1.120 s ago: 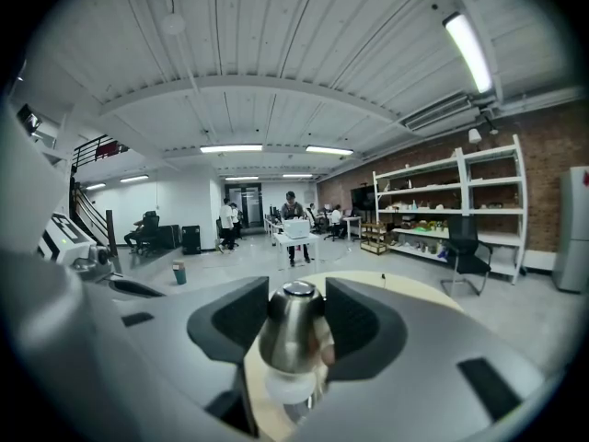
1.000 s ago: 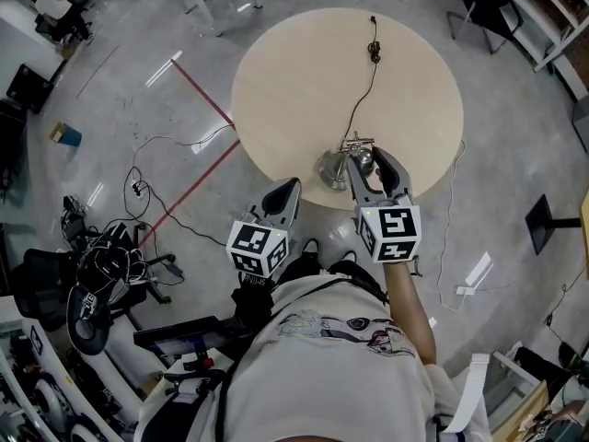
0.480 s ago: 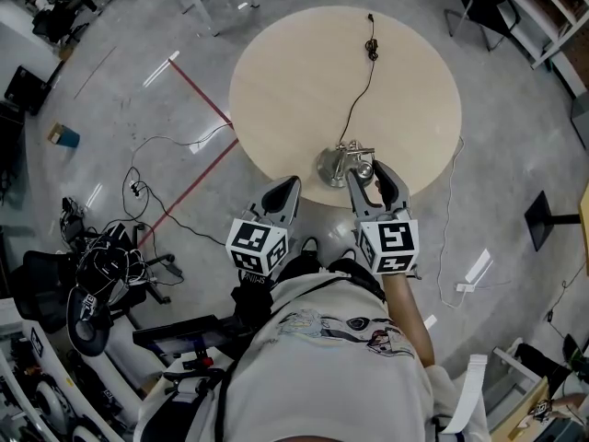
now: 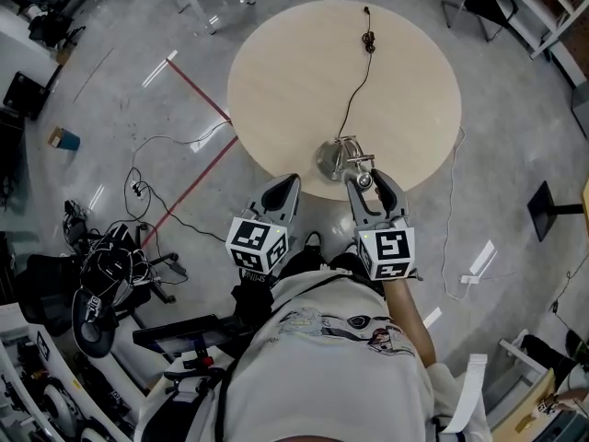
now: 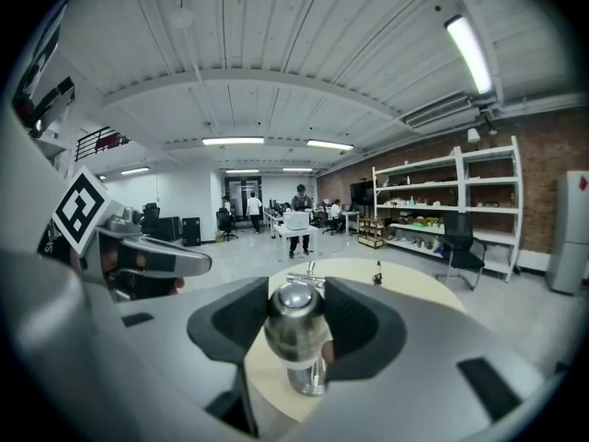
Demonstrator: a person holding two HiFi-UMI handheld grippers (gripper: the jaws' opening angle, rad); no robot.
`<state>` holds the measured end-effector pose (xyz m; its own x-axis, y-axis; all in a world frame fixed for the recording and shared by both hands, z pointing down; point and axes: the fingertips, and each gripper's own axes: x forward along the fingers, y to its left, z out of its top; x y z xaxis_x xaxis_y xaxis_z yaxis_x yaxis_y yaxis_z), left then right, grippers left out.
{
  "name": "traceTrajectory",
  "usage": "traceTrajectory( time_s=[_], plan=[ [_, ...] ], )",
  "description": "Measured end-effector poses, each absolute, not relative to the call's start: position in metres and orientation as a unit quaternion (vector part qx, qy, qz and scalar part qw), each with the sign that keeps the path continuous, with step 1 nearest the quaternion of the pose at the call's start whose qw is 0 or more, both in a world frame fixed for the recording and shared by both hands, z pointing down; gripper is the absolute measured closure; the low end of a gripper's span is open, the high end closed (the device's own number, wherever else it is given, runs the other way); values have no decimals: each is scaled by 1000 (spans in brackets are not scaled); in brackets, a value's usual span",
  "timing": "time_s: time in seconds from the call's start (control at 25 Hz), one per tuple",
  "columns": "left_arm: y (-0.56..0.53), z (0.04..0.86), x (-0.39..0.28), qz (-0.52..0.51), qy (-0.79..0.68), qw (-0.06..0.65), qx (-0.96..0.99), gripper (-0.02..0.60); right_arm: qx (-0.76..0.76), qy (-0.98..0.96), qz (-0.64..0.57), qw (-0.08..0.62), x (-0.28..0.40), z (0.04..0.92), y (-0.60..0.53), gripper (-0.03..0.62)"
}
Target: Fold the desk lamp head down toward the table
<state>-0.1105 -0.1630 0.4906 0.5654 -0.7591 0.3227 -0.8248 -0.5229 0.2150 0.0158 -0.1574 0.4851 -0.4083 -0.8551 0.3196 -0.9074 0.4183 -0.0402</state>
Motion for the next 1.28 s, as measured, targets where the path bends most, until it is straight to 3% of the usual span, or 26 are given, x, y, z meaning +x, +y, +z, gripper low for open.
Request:
traceTrajectory(
  time_s=[1.28],
  plan=[
    [-154,501,-105,105,-454,172,868,580,531,-810,116,220,24,577,-117,414]
  ],
)
